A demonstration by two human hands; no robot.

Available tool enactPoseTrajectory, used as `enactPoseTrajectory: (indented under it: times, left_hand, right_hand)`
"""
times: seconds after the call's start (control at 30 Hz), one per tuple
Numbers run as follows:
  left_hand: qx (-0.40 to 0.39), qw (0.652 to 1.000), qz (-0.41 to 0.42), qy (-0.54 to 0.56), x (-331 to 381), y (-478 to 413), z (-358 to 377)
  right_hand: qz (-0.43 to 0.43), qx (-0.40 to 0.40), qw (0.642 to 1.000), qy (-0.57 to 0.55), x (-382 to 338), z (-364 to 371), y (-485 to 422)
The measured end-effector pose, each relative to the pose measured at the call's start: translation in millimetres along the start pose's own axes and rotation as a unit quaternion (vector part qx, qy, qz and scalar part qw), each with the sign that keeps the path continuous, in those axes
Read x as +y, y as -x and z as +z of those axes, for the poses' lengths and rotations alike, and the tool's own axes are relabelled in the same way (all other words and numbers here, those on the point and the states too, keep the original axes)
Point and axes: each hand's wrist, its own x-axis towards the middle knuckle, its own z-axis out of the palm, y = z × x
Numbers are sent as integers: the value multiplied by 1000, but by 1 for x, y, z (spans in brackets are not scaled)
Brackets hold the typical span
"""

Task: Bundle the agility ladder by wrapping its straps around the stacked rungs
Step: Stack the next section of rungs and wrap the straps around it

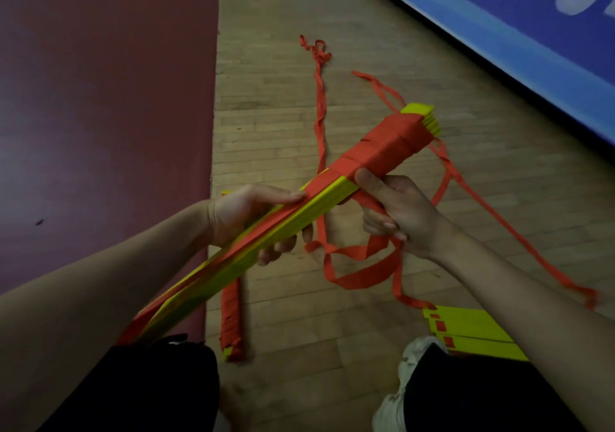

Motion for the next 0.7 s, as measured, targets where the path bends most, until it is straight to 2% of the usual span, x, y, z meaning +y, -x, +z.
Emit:
enactPoseTrajectory:
  times: [0.1, 0.17, 0.27, 0.33, 0.4, 0.53, 0.7]
  left_hand:
    - [-90, 996, -28, 11, 3, -2, 0]
    - [-85, 995, -48, 22, 5, -2, -2]
    - [-52, 996, -58, 39, 2, -4, -8]
    - [-31, 997, -60, 40, 2, -3, -10]
    - [-8, 997, -63, 35, 1, -4, -11]
    - [48, 997, -56, 25, 1, -8, -11]
    - [68, 997, -41, 16, 3, -7, -14]
  right_hand:
    - [25, 8, 997, 72, 2, -10, -3]
    - [61, -15, 992, 111, 7, -18, -3]
    - [138, -99, 977, 127, 19, -28, -1]
    - [154, -81, 976, 127, 23, -29, -1]
    - [141, -46, 981, 125, 25, -26, -3]
    - [77, -13, 979, 190, 25, -17, -2]
    - [31, -2, 989, 147, 28, -8, -4]
